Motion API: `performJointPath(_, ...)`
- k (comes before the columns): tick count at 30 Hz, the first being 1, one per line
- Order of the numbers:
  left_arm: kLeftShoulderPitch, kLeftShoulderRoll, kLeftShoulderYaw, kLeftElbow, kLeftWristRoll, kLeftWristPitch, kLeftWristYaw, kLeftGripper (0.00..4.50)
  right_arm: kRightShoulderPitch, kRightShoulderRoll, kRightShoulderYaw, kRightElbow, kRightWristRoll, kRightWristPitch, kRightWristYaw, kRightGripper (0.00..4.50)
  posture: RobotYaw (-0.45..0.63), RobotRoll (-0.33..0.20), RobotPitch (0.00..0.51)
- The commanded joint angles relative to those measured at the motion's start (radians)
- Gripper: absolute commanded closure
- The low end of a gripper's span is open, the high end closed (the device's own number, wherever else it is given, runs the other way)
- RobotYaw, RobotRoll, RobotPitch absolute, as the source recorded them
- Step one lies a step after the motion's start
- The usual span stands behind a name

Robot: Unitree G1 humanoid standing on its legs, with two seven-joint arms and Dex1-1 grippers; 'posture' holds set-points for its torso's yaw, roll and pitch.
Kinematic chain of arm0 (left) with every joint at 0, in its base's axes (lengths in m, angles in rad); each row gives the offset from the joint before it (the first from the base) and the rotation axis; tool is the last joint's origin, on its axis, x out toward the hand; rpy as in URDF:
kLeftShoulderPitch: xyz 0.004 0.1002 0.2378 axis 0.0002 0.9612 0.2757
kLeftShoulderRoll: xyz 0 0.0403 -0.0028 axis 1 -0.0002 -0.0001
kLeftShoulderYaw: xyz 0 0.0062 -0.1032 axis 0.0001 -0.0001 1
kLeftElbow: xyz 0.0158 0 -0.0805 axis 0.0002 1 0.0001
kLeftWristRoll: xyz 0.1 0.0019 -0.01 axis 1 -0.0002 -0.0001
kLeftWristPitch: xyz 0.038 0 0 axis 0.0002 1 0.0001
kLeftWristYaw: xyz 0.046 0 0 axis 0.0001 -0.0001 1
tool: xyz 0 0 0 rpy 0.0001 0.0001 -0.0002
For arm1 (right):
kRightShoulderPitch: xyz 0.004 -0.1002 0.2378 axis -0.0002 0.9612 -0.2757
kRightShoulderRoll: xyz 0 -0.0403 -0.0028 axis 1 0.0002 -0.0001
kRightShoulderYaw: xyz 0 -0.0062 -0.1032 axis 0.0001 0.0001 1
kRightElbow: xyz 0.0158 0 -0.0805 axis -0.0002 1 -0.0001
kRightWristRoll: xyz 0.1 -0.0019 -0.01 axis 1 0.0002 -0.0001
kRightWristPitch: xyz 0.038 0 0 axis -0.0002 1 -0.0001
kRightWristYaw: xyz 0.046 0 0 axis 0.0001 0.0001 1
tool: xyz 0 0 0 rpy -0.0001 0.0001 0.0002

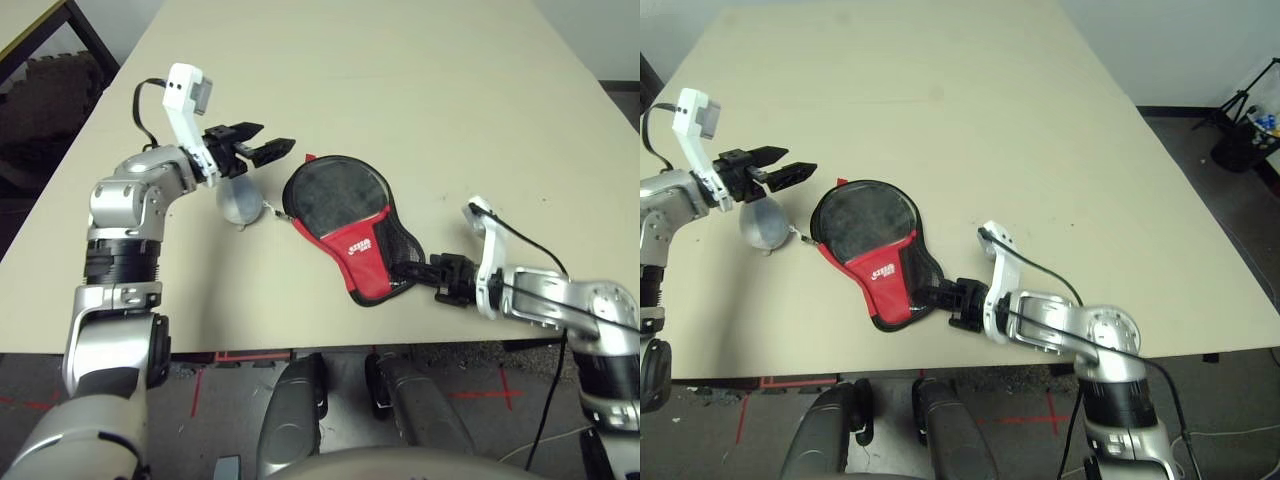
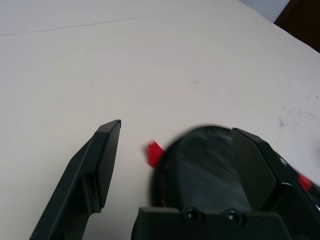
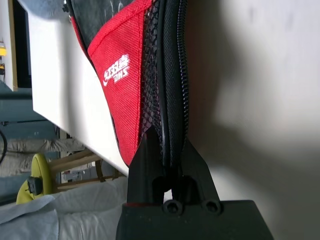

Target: Store the ping-pong paddle in its case and zip it.

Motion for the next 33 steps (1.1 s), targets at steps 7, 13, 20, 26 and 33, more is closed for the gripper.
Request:
performJointPath(7,-0.007,-0.008,-0.015,0.028,0.018,-0.018,-0.016,0.0,0.08,-0.12,0.128,-0.206,0.014,-0.268,-0.064,4.49,-0.15,0.0,0.201)
performJointPath(13,-0.002,-0.002,-0.019,0.018,0.021,-0.017,-0.021,0.0,-0.038,-0.197,0.077,-0.099,0.014,-0.211,-0.016,2.61,-0.14,0.0,0.198)
performJointPath(20,-0.011,0.053,-0.016,0.018,0.038,-0.014,-0.049,0.0,-0.089,-0.431,0.0,0.043,0.014,0.002,0.235,0.44,-0.13,0.0,0.19)
performJointPath(26,-0.031,0.123,-0.065,0.054,0.082,-0.021,-0.129,0.0,-0.46,-0.505,0.111,0.127,-0.13,0.168,0.321,0.02,-0.14,0.0,0.186)
performJointPath(33,-0.061,0.247,-0.176,0.099,0.164,-0.027,-0.293,0.0,-0.834,-0.293,0.353,0.208,-0.637,0.312,0.65,0.02,-0.13,0.0,0.179)
